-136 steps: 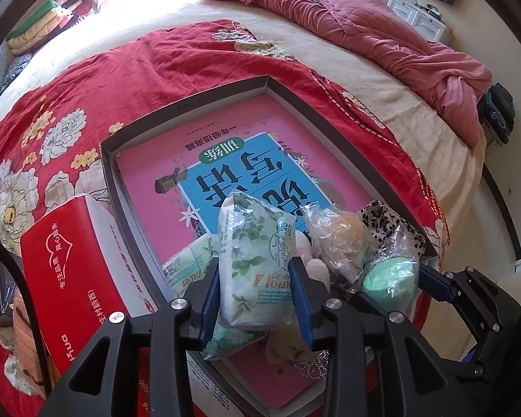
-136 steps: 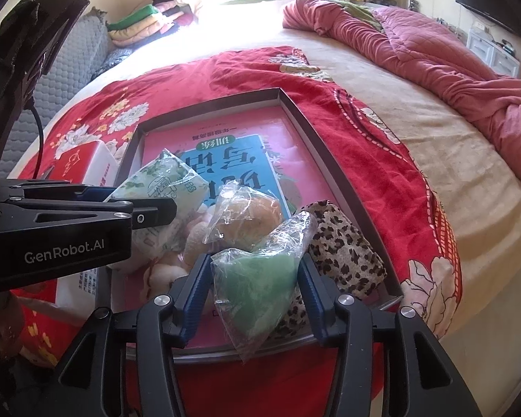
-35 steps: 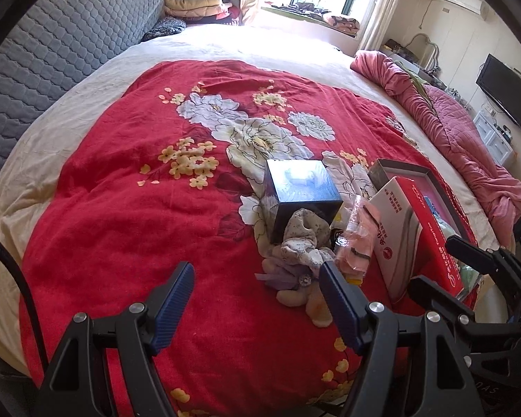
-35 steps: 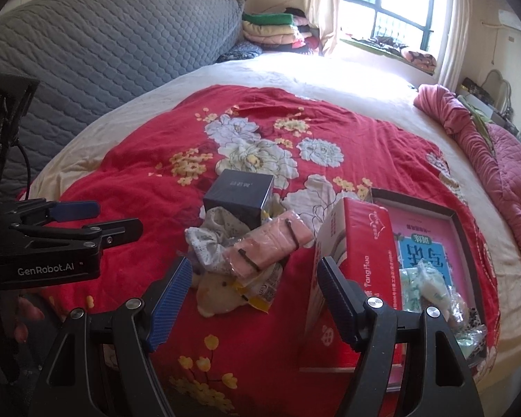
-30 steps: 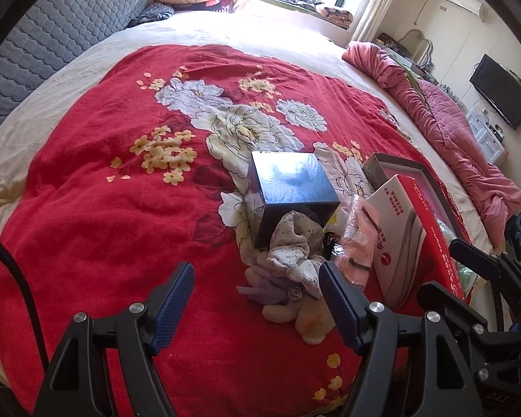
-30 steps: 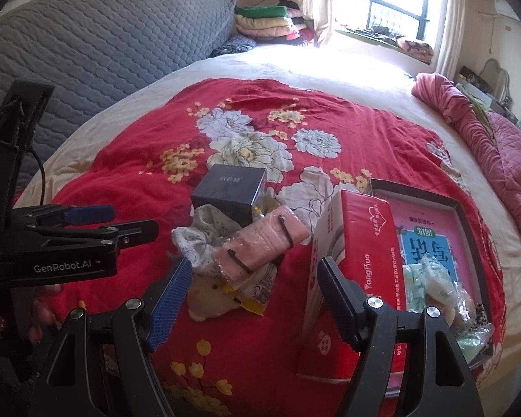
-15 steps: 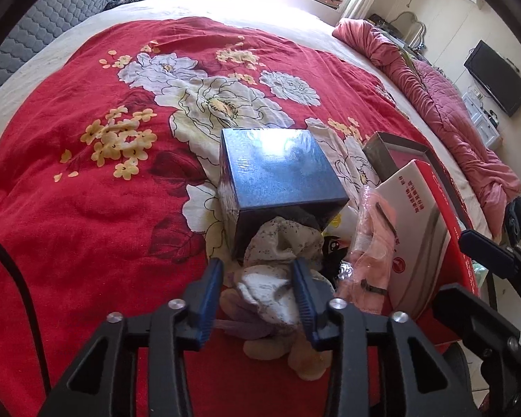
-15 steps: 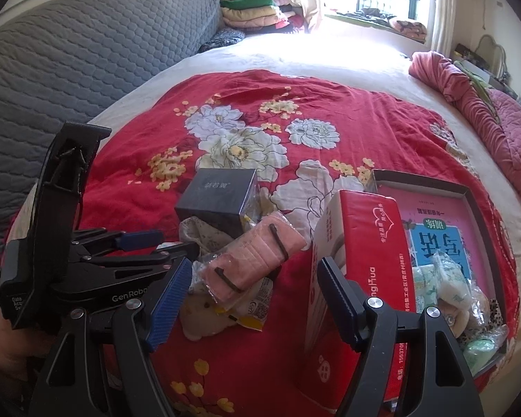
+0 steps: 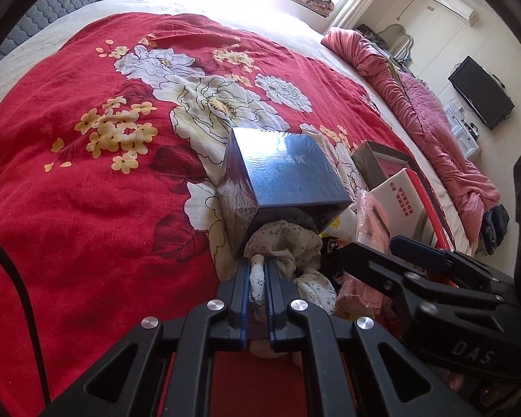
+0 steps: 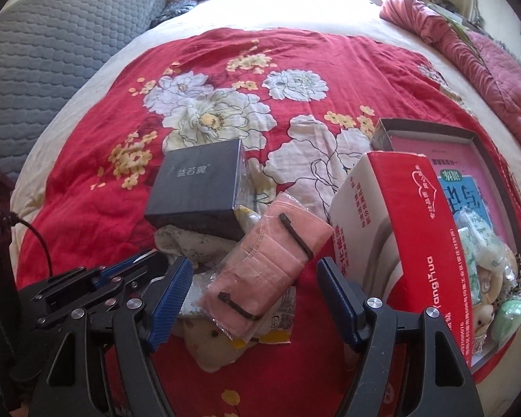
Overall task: Organize soft objects
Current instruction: 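Grasp the white cloth with the left tool while the right grasps the pink wrapped packet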
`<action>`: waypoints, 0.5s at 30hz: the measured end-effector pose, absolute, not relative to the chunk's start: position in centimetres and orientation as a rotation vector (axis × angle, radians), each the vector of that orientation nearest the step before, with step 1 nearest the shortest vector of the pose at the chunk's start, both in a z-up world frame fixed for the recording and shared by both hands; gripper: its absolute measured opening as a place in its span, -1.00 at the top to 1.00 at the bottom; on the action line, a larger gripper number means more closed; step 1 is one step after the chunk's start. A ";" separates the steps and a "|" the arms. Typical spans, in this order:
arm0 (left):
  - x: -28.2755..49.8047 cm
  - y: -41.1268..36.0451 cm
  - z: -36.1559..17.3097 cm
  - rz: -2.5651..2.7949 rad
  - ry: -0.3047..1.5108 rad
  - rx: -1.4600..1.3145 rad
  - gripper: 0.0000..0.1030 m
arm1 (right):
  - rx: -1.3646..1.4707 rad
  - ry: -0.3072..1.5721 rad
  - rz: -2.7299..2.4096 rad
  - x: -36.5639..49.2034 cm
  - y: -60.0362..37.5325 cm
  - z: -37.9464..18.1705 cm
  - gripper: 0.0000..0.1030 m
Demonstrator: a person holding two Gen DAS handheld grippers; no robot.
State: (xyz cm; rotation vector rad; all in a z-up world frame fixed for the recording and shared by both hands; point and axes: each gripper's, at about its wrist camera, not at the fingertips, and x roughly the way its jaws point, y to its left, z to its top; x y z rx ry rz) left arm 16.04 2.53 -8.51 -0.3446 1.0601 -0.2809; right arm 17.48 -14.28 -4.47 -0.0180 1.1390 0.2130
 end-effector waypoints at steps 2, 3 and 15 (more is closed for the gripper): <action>15.9 2.6 -8.5 -0.284 1.057 -0.344 0.85 | -0.038 1.134 0.197 17.7 -14.0 -4.8 -0.47; 15.9 2.6 -8.5 -0.285 1.056 -0.344 0.85 | -0.056 1.116 0.203 17.8 -13.7 -4.8 -0.39; 15.2 2.2 -7.3 -0.301 1.011 -0.312 0.87 | -0.047 1.034 0.265 16.9 -14.5 -3.7 0.00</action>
